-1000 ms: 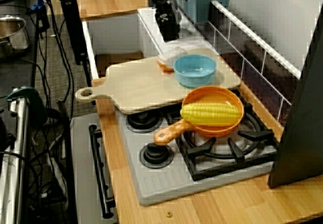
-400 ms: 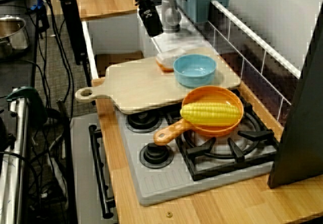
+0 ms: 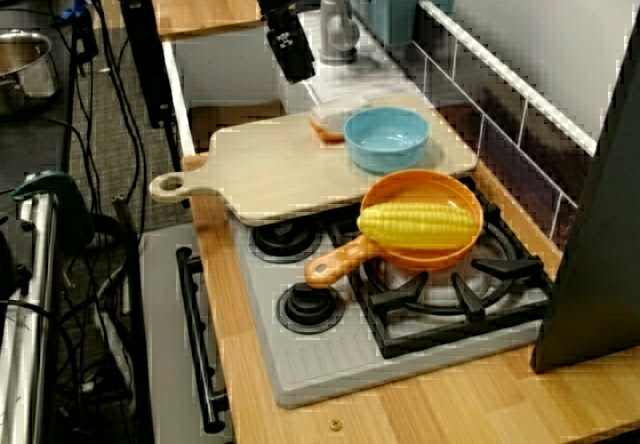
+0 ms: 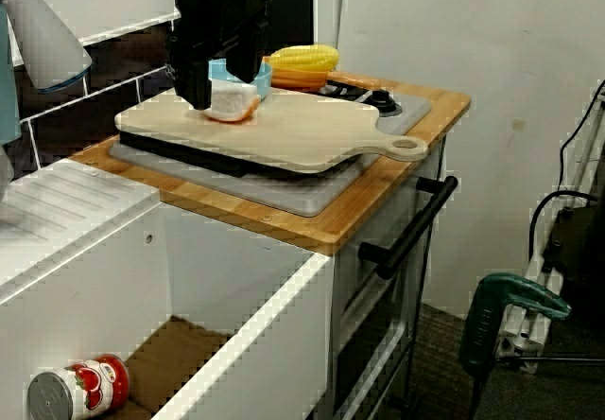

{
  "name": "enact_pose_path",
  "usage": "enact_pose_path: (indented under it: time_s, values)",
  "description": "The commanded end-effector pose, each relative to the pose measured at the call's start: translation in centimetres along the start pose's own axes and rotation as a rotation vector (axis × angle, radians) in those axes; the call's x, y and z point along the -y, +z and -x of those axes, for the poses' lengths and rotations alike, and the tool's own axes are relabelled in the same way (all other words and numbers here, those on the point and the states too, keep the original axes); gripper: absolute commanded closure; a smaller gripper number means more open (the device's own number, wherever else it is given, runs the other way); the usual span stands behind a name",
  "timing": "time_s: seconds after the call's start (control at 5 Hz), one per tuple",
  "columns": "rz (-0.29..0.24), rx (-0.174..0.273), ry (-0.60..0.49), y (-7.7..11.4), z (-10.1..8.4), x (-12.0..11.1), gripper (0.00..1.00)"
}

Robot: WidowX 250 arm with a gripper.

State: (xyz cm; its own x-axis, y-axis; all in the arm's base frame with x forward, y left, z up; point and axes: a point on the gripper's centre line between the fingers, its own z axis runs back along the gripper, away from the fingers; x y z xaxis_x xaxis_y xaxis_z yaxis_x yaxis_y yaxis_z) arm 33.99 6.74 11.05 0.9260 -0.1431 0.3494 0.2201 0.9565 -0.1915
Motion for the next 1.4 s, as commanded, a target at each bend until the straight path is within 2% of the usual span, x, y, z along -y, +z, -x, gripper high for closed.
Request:
enact_pose_path:
  time_s: [0.0, 0.2, 0.4, 0.8, 1.2]
  values:
    - [-0.028, 0.001, -0.056, 0.9, -1.3, 0.0, 0.00]
    - [-0.045, -0.001, -0.008, 0.8, -2.3, -0.5, 0.00]
    - [-0.057, 0.028, 0.076, 0.9, -3.1, -1.1, 0.00]
    - [-0.024, 0.088, 0.248, 0.2, -5.2, -1.8, 0.00]
    - [-0.010, 0.101, 0.317, -0.9, -7.2, -1.4, 0.00]
